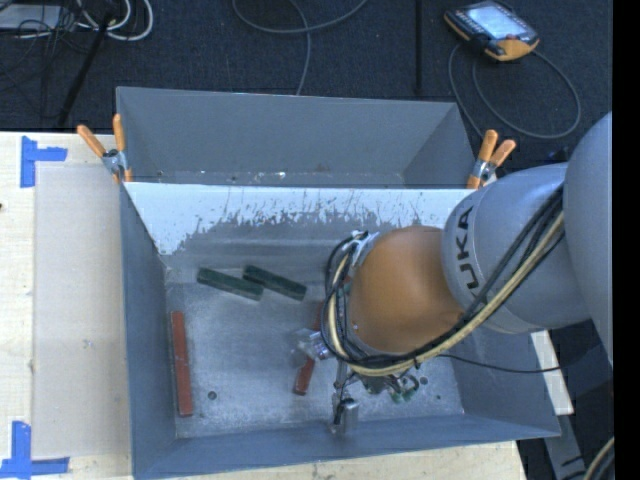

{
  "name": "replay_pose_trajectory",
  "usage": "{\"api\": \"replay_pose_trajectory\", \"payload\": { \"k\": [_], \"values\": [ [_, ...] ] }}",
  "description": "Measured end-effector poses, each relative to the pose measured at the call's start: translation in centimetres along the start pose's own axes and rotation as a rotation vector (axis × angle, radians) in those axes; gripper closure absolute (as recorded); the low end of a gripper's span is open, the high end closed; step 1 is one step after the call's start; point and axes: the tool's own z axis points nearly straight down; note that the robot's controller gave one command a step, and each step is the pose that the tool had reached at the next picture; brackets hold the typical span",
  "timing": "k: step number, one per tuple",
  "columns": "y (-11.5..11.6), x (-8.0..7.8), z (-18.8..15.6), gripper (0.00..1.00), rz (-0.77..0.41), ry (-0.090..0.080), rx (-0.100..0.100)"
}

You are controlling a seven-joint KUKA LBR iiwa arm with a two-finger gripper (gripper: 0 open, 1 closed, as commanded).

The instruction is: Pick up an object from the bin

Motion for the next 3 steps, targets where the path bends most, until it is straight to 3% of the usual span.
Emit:
{"api": "replay_pose_trajectory", "payload": {
  "k": [1, 2, 3],
  "values": [
    [-1.6, -0.3, 1.0, 0.0, 0.151, 0.005, 0.0],
    [0.0, -2.8, 1.7, 0.0, -0.145, 0.004, 0.0],
    [1.3, -8.9, 1.9, 1.0, 0.013, 0.004, -0.001]
  ]
}}
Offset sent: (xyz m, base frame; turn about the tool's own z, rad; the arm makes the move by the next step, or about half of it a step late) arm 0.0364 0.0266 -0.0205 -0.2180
